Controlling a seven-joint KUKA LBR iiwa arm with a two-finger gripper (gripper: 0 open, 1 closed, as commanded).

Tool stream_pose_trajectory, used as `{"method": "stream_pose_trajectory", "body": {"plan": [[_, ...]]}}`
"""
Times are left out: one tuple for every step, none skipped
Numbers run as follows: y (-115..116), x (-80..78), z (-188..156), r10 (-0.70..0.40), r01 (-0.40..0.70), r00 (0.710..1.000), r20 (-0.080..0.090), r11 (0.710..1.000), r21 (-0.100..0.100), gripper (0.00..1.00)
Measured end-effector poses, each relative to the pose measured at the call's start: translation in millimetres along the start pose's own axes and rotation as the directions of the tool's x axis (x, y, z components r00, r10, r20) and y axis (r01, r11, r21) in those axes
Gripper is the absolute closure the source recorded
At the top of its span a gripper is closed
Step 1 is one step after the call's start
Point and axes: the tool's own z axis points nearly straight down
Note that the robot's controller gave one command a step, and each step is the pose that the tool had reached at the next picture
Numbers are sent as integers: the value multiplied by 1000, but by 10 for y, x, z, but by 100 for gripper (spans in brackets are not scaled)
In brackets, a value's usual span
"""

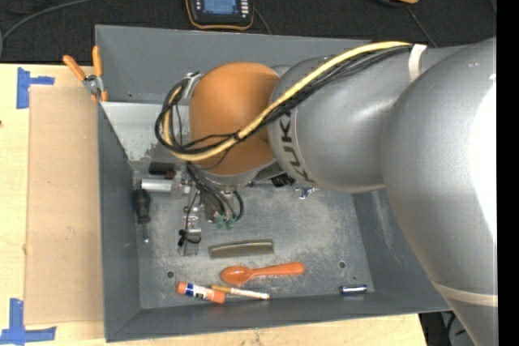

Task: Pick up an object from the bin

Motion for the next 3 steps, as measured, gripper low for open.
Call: {"method": "stream_pose_trajectory", "body": {"plan": [[-13,-23,-37,5,-5,1000,7,1000,-1,0],[-861,78,870,-212,212,977,-2,977,1,0],[-978,47,107,-23,23,1000,13,1000,-5,0]]}}
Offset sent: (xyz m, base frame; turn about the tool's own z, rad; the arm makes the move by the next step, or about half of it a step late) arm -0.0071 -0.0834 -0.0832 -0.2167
